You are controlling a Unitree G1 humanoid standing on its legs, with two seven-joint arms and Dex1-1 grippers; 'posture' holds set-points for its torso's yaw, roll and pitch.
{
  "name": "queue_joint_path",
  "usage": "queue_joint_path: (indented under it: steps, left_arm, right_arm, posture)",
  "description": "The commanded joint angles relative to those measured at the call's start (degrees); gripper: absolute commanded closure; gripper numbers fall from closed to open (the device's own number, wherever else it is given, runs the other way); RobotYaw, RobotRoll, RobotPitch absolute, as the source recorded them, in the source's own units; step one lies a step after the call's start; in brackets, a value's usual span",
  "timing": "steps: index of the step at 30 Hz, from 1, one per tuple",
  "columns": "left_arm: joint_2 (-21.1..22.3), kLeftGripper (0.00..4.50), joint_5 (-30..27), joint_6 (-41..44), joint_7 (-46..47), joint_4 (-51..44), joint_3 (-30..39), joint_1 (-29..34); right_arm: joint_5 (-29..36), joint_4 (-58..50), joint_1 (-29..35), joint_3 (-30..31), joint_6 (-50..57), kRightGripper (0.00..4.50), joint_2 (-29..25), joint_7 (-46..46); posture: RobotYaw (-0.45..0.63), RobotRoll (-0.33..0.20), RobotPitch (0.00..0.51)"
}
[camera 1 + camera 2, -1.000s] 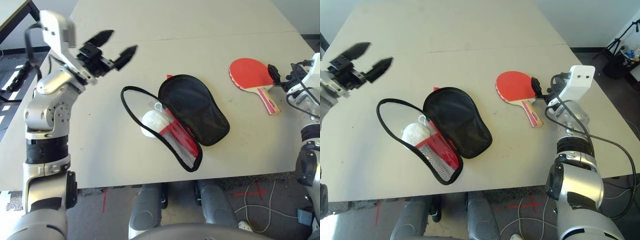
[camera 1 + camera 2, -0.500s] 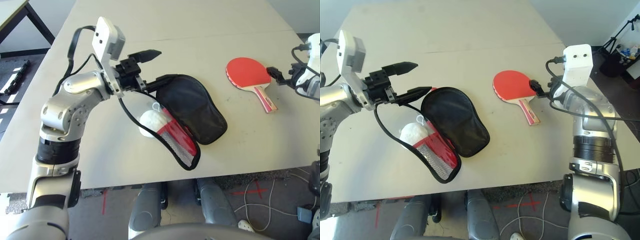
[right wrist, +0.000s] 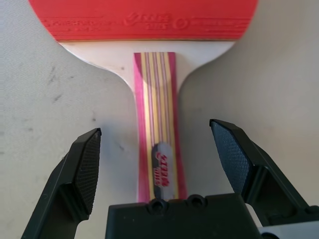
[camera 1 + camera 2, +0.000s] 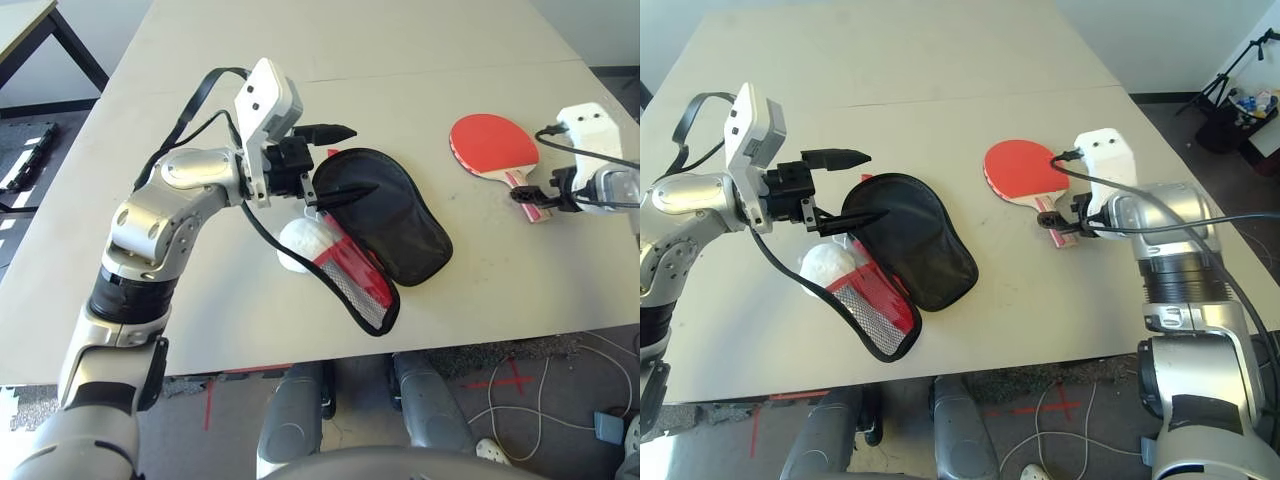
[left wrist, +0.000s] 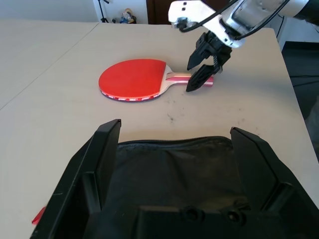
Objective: Store the ping-pong paddle in its case and zip it.
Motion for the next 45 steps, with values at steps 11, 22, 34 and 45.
queue_joint_path:
  steps: [11, 22, 34, 45]
  left_arm:
    - [-0.3, 0.00, 0.7, 0.9, 0.5, -2.7, -0.6, 1.1]
    - [-0.1, 0.00, 1.1, 0.7, 0.2, -2.5, -0.7, 1.5]
    - [0.8, 0.00, 1.6, 0.9, -0.5, -3.5, -0.5, 2.5]
    - [0.8, 0.00, 1.9, 1.7, 0.0, -5.4, -0.4, 4.3]
  right_arm:
    - [-3.7, 7.9, -1.7, 1.1, -4.2, 1.77, 2.7, 0.4]
    - [-3.7, -5.2, 5.3, -3.1, -7.5, 3.38, 2.4, -2.2]
    - [3.2, -30.1, 12.9, -9.4, -6.6, 3.38, 6.4, -1.6]
    - [8.5, -50.5, 15.2, -5.3, 10.6, 3.38, 18.1, -7.8]
  posture:
    - [-0.07, 0.000, 0.209]
    - [-0.07, 0.000, 0.212]
    - [-0.07, 0.000, 0.213]
    - [-0.06, 0.000, 0.232]
